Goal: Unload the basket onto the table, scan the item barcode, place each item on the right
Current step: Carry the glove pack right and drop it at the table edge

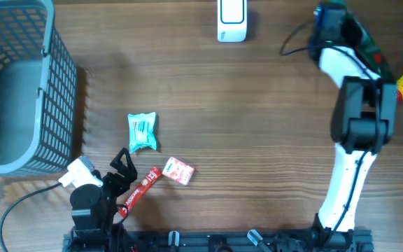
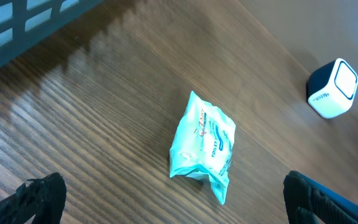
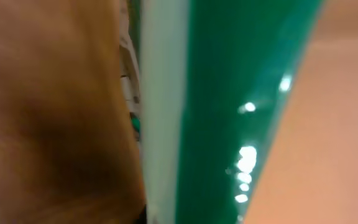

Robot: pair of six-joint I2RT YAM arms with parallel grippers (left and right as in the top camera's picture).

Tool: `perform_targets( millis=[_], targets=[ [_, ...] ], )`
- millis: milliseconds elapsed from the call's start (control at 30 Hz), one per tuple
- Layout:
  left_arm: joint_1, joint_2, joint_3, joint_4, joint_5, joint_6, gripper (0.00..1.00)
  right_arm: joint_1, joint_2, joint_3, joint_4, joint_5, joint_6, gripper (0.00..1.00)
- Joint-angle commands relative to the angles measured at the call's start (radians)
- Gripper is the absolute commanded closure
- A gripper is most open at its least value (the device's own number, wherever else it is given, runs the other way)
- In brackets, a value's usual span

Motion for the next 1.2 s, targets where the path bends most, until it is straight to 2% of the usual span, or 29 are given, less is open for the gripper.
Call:
perform_targets(
  millis=[0, 133, 167, 200, 267, 333, 367, 467, 633, 800, 933, 1067, 1133, 1167],
  targets=[
    [-0.006, -0.001, -0.010, -0.001, -0.010, -0.006, 0.00, -0.074, -0.021, 0.006, -0.045, -0.100, 0.298, 0.96],
    [-0.006, -0.001, -0.010, -0.001, -0.010, -0.006, 0.00, -0.168, -0.021, 0.006, -0.048, -0.119, 0.333, 0.96],
    [-0.006, -0.001, -0.010, -0.001, -0.010, -0.006, 0.00, -0.186, -0.021, 0.006, -0.050, -0.119, 0.367, 0.93],
    [-0.006, -0.001, -0.010, -0.001, -0.010, -0.006, 0.00, -0.193, -0.021, 0.006, -0.055, -0.119, 0.395, 0.86],
    [-0.006, -0.001, -0.010, -0.001, -0.011, -0.006, 0.00, -0.205, -0.023, 0.006, -0.085, -0.137, 0.458, 0.63],
    [-0.006, -0.001, -0.010, -0.001, -0.010, -0.006, 0.00, -0.207, -0.028, 0.010, -0.144, -0.207, 0.518, 0.17],
    [-0.006, -0.001, -0.010, -0.001, -0.010, -0.006, 0.00, -0.206, -0.031, 0.014, -0.165, -0.230, 0.539, 0.00],
    [-0.006, -0.001, -0.010, -0.001, -0.011, -0.006, 0.00, -0.193, -0.045, 0.056, -0.268, -0.322, 0.623, 0.00],
    [-0.006, -0.001, -0.010, -0.001, -0.010, -0.006, 0.00, -0.169, -0.131, 0.174, -0.472, -0.607, 0.748, 0.00],
    [-0.006, -0.001, -0.010, -0.001, -0.011, -0.006, 0.00, -0.131, -0.311, 0.225, -0.575, -0.837, 0.863, 0.01],
    [-0.006, -0.001, -0.010, -0.001, -0.011, -0.006, 0.00, -0.087, -0.479, 0.225, -0.697, -0.933, 1.004, 0.00],
    [-0.006, -0.001, -0.010, -0.001, -0.010, -0.006, 0.00, -0.029, -0.600, 0.225, -0.834, -0.980, 1.268, 0.00],
    [-0.006, -0.001, -0.010, -0.001, -0.010, -0.006, 0.00, 0.005, -0.634, 0.224, -0.928, -1.088, 1.431, 0.00],
    [-0.006, -0.001, -0.010, -0.001, -0.010, -0.006, 0.00, 0.017, -0.642, 0.224, -0.963, -1.134, 1.448, 0.00]
  ],
)
